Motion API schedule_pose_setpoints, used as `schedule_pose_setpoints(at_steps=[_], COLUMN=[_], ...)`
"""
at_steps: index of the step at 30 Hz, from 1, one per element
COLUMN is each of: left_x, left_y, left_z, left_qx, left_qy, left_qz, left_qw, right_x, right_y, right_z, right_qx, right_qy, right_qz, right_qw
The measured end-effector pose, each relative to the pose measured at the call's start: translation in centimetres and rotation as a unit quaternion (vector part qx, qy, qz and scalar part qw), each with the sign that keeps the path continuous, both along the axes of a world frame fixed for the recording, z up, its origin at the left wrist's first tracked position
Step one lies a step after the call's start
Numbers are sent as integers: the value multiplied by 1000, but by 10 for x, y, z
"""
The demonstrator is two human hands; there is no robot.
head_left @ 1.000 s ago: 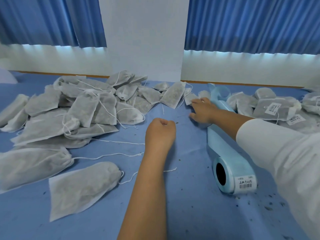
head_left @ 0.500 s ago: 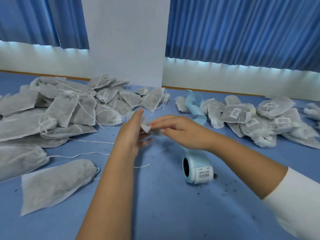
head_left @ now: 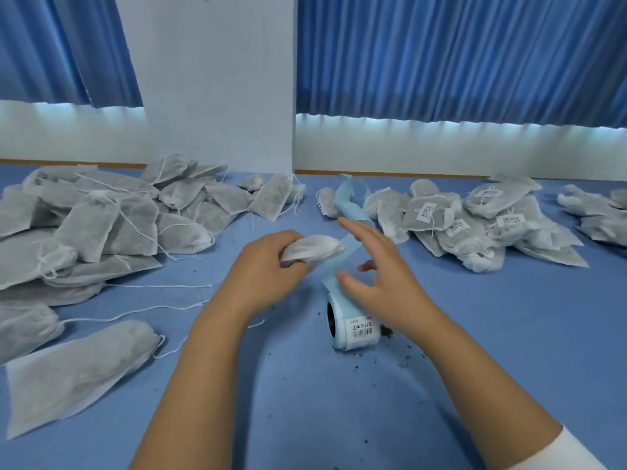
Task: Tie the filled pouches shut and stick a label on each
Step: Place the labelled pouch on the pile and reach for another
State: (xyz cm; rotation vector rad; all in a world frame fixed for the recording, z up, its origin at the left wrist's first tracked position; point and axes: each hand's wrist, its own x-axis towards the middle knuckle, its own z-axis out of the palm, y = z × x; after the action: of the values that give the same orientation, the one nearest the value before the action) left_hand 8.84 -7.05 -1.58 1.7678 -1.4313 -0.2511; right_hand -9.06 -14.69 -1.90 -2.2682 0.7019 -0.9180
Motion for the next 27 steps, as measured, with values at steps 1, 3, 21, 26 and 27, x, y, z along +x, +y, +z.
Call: schedule_pose_setpoints(at_steps=[1, 3, 21, 26, 27], left_x=[-2, -6, -17, -25, -27], left_y=[0, 1, 6, 11, 10], left_z=[1, 3, 9, 20, 19], left_qx=[-2, -6, -45, 12, 19], left_qy=[-6, -19, -22, 54, 66], left_qz=[-14, -27, -44, -97, -99], left_qw=[1000, 999, 998, 994, 993], right_x=[-2, -5, -18, -17, -16], right_y=[0, 0, -5, -2, -2], right_z=[-1, -2, 2, 0, 0], right_qx=[1, 11, -1, -153, -178], right_qy=[1, -19, -21, -65, -80], right_qz=[6, -9, -64, -103, -117], right_qw=[1000, 1000, 998, 981, 974])
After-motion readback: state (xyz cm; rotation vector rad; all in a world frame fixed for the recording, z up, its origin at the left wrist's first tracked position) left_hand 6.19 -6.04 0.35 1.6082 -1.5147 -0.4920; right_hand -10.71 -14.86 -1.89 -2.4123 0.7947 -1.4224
